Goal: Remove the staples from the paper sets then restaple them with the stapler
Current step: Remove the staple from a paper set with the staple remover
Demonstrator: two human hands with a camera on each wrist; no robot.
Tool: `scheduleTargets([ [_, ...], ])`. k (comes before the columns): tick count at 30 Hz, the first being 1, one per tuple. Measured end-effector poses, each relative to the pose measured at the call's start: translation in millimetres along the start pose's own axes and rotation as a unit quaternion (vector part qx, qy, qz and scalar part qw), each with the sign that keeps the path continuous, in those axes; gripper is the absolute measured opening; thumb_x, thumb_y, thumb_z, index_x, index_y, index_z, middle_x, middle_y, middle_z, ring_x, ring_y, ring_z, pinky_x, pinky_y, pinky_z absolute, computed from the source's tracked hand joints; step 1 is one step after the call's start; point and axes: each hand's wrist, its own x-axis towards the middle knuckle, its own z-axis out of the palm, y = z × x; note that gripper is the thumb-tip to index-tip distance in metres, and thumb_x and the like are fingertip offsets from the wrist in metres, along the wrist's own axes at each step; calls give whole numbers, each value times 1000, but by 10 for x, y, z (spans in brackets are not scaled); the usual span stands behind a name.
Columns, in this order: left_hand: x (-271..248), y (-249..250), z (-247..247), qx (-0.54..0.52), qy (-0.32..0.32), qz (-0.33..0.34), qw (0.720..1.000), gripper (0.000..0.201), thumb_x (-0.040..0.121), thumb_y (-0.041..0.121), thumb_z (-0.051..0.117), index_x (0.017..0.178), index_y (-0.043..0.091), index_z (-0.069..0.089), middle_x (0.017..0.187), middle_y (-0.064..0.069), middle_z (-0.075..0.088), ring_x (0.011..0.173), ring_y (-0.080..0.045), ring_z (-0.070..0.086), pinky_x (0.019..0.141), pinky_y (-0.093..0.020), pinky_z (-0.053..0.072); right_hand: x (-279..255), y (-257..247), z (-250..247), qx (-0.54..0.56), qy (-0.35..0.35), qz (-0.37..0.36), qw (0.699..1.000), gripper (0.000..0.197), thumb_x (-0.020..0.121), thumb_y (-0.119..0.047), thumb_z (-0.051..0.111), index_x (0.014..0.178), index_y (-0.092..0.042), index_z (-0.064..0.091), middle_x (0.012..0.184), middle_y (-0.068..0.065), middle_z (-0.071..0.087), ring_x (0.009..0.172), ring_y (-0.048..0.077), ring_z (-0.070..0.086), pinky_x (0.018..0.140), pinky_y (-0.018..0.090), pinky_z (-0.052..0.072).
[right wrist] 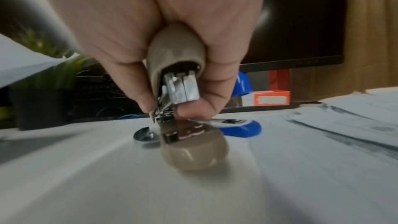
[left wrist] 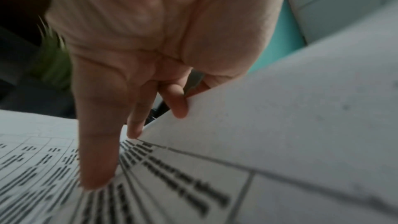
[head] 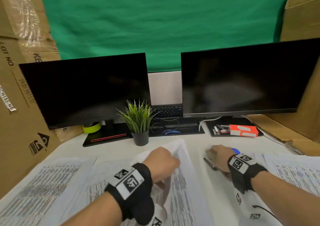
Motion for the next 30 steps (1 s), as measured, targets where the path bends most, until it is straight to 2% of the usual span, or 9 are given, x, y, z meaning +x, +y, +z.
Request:
scheduleTargets([
  [2,36,40,134,-21,-8,24,999,24,95,16,50,71,11,46,67,-4,44,57,-17,50,51,-29,54,-1,126,-112,47,18,27,998,29,94,-43,47,108,-20,58,115,3,63,103,23,60,87,30,45],
  [6,134,81,333,-57,-17,66,996,31,95,16,49,65,13,43,62,-1,42,52,-15,42,47,-20,35,-140,411,-347,129,47,95,986,59,91,-52,50,136,-14,46,129,8,57,112,25,56,95,35,43],
  [8,152,118,457,-86,-39,61,994,33,95,11,47,63,13,42,61,-1,41,49,-13,41,43,-20,34,-238,492,-456,133,74,97,984,51,93,-47,50,130,-11,51,114,8,64,100,24,61,87,33,47],
  [12,213,63,605,-61,-83,63,993,24,100,28,46,93,9,59,88,-2,56,78,-21,55,78,-33,52,-485,488,-653,163,118,67,977,35,95,-38,49,108,-7,61,89,8,65,80,21,61,72,29,45],
  [14,261,-64,474,112,-82,82,987,38,99,41,45,122,13,56,121,-3,56,104,-21,57,96,-36,48,-591,442,-699,162,120,43,979,31,94,-35,52,104,-7,63,86,9,66,81,22,63,67,27,44],
  [17,323,-358,260,385,-117,54,914,71,92,55,52,149,21,29,156,-2,27,135,-24,39,112,-40,34,-714,290,-666,153,83,5,985,32,93,-32,56,117,-12,61,92,4,67,81,16,63,69,25,45],
  [19,336,-516,206,451,-152,32,879,89,85,62,58,153,19,19,159,-3,21,140,-26,33,114,-43,31,-766,123,-571,145,42,-19,988,35,93,-33,55,122,-15,57,97,1,65,79,9,61,69,23,46],
  [24,401,-667,182,470,-135,47,871,113,70,71,68,154,20,12,160,-2,18,143,-27,27,117,-46,23,-675,-368,-102,91,-13,-87,992,36,93,-35,52,125,-18,54,115,1,62,89,13,59,80,26,48],
  [30,675,-865,177,527,-162,42,833,140,58,86,61,152,19,-18,160,3,-22,148,-24,-16,115,-56,-13,-384,-760,327,48,-33,-103,993,10,91,-15,48,83,-20,51,106,5,63,101,23,60,78,23,43],
])
